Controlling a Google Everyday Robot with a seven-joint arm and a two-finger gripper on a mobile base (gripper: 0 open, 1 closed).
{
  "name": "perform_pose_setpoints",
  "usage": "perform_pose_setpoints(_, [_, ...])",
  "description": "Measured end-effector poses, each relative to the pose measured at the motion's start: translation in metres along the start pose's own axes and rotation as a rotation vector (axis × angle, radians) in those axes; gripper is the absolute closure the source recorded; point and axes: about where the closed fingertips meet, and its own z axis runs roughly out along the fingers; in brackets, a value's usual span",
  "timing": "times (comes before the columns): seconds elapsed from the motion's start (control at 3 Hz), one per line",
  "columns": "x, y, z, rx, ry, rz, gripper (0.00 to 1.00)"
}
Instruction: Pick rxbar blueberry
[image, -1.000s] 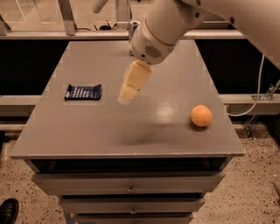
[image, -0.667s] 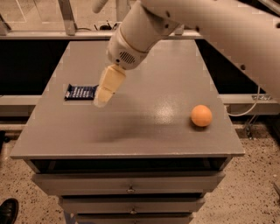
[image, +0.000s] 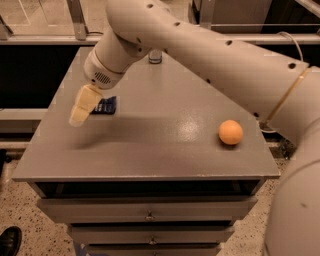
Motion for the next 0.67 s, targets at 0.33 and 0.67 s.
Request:
perform_pose_setpoints(0.33, [-0.004,-0.021,0.034,-0.011,0.003,0.004,0.0])
perform_pose_setpoints(0.67, [0.006,-0.032,0.05,-0.014,0.016,0.02,0.0])
